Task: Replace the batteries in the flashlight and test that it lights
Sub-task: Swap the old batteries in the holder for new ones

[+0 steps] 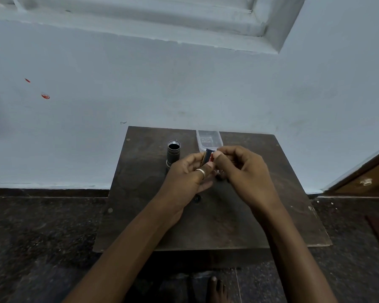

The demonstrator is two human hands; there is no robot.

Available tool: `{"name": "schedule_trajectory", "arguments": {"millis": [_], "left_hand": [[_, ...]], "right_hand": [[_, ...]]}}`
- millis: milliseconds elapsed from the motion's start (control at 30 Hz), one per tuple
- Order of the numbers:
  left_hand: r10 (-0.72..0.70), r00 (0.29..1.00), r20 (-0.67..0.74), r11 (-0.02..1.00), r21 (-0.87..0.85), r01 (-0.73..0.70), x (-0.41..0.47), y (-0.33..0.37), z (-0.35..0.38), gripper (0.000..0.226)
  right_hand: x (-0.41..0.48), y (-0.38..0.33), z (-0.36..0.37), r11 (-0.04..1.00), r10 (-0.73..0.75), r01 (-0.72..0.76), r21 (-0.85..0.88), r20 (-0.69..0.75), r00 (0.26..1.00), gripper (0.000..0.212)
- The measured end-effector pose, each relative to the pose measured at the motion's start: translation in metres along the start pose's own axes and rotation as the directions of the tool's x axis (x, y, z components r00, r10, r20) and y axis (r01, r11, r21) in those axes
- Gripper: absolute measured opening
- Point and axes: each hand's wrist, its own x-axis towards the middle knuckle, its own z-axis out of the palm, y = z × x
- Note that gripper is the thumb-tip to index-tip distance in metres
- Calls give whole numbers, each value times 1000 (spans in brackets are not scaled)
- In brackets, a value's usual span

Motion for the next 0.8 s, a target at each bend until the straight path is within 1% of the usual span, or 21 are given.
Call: {"name": "schedule_trajectory", "arguments": {"millis": [100,167,233,300,333,367,400,433,467,500,533,567,600,700,733,800], "left_hand": [[73,997,-31,994,86,-70,-1,-2,0,32],[144,988,-47,969,210,-131,-1,-2,0,40],[240,970,-40,916,340,-213,-2,-1,1,42],[357,933,-48,847,439,-302,-7,2,4,40],[442,895,-54,770,536,-347,-10,3,5,38],[545,837,-41,622,689,-371,-13,3,5,36],[648,762,13,408,838,-361,-17,3,5,33],[729,678,87,190,927,-324,-21,2,5,29],[779,609,150,38,958,-286,-24,1,5,26],[803,567,187,-45,966,-255,-26,1,4,23],[817,540,203,-88,969,-231,-27,1,3,23],[827,526,197,-99,973,-208,-27,3,1,24],[836,522,168,-78,979,-189,-26,5,-1,28],[849,526,50,36,988,-153,-21,12,-12,42],[838,546,16,74,987,-142,-20,13,-15,48],[777,625,-69,193,972,-133,-16,15,-20,61]], "right_hand": [[-2,-1,6,999,-7,5,-41,-33,999,21],[-2,-2,9,997,-24,19,-75,-63,998,22],[-1,-4,9,996,-36,30,-78,-78,996,22],[-2,-6,8,995,-71,65,-72,-73,995,21],[-2,-7,8,994,-92,88,-59,-70,993,22],[-3,-8,8,993,-110,107,-40,-69,992,22],[-4,-9,8,992,-126,124,-22,-73,989,23],[-4,-10,8,990,-143,143,-14,-82,986,24],[-4,-10,7,986,-164,163,-17,-97,982,24],[-4,-10,7,983,-182,181,-24,-114,977,24],[-4,-10,7,981,-192,190,-26,-130,973,24],[-4,-11,6,982,-190,189,-18,-143,971,24],[-4,-11,5,983,-181,182,-4,-150,972,24],[-4,-11,5,985,-161,168,32,-157,974,23],[-4,-11,6,985,-150,161,58,-161,976,23],[-4,-11,7,985,-121,140,105,-171,978,22]]}}
